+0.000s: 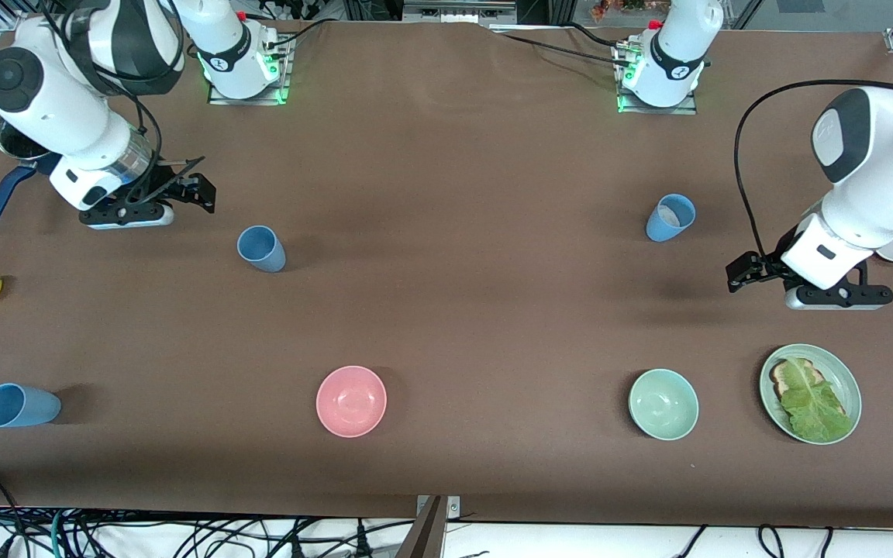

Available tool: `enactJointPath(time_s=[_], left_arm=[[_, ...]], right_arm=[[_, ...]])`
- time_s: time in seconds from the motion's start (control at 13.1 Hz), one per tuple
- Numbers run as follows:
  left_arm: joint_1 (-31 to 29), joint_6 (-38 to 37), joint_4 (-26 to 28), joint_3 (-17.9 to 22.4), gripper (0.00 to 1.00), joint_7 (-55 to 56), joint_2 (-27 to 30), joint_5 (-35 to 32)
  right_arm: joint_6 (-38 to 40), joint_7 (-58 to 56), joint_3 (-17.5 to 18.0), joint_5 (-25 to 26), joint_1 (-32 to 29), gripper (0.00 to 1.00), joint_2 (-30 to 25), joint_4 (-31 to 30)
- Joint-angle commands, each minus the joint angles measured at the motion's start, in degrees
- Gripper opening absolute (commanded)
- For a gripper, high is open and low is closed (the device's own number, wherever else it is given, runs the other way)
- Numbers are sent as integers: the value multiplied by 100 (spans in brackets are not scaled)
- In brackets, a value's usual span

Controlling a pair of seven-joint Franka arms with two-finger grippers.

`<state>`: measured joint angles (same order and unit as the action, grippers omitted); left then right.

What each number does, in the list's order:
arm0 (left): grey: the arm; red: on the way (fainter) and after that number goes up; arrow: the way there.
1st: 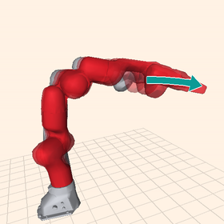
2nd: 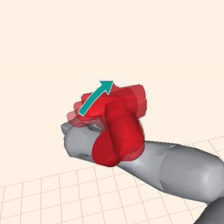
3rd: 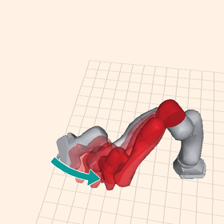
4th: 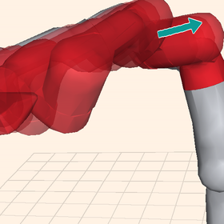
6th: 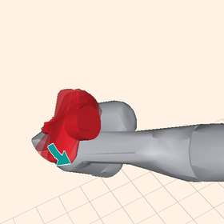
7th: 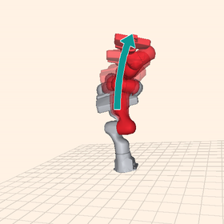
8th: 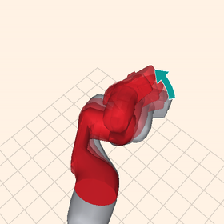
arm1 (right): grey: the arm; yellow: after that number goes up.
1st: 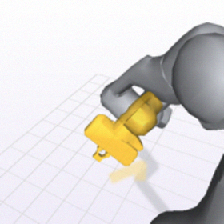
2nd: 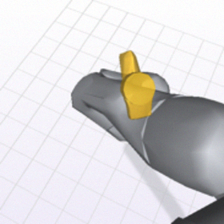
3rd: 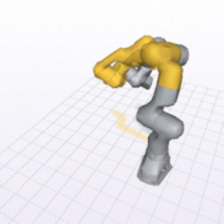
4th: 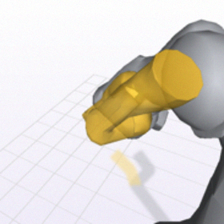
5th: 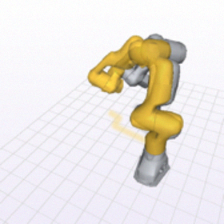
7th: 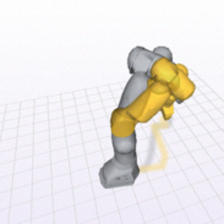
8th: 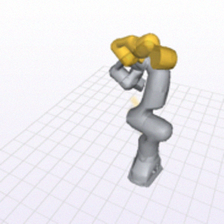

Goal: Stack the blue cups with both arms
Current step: 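Reach the right gripper to one blue cup while the left gripper reaches another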

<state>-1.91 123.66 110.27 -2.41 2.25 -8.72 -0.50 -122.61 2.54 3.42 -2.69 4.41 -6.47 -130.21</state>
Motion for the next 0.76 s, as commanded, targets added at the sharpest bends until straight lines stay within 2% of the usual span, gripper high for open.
enactJointPath(time_s=[0.0,0.08,0.61,0.69], left_arm=[[-46,281,503,-14,100,-32,178,-144],[-46,281,626,-14,100,-32,204,-144],[-46,238,1935,-58,100,-119,959,-170],[-46,229,2146,-58,100,-259,1152,-170]], right_arm=[[-446,36,132,-4,16,64,127,-224],[-622,44,150,-4,16,60,198,-303],[-1475,150,238,-4,25,58,865,-418],[-1563,193,247,-4,25,54,927,-435]])
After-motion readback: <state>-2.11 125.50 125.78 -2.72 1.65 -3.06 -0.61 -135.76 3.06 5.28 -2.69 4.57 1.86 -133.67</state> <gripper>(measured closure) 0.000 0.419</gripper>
